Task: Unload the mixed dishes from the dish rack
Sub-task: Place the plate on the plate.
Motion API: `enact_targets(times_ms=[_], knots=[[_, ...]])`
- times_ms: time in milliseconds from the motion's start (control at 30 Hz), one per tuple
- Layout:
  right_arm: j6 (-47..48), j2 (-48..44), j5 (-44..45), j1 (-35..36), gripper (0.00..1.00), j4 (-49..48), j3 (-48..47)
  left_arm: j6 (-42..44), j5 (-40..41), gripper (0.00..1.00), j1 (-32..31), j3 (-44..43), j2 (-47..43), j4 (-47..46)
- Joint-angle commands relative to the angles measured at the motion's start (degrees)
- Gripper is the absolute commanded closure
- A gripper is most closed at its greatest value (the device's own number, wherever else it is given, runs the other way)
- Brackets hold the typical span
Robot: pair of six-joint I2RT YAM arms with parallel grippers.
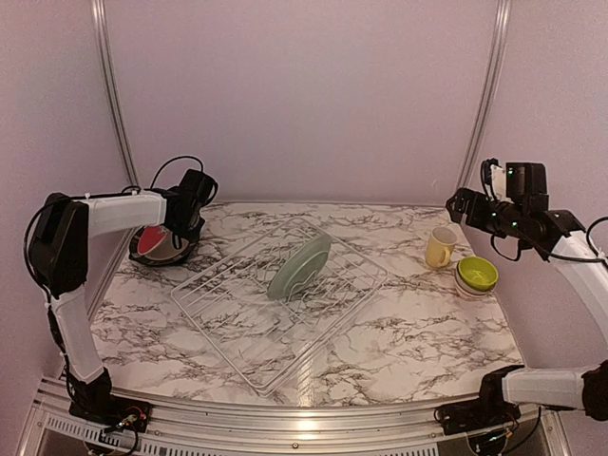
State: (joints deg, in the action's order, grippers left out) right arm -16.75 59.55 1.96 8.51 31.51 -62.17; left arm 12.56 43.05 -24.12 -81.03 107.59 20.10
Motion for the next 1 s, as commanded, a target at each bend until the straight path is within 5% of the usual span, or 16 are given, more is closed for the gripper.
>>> enact_targets(times_ms=[0,533,767,967], knots=[[-1.7,-2.99,-1.26,-0.06,0.02,-2.37,1.05,0.64,6.48,1.0,1.14,-4.47,2.65,-4.03],[-0.21,-3.56,-0.33,0.01,0.02,-1.02,1.0,-0.71,13.22,1.0,1.58,-9.67,12.69,-0.68],[-0.58,-3.11,-1.35,0.0,0.01,-1.74,0.57,-2.29,11.71,0.84,1.54,-11.6,14.9,4.71],[-0.73,-5.27,-0.33,-0.01,0.01,-1.57,1.36,-4.31,9.61,0.6,1.61,-12.14,15.42,7.59]])
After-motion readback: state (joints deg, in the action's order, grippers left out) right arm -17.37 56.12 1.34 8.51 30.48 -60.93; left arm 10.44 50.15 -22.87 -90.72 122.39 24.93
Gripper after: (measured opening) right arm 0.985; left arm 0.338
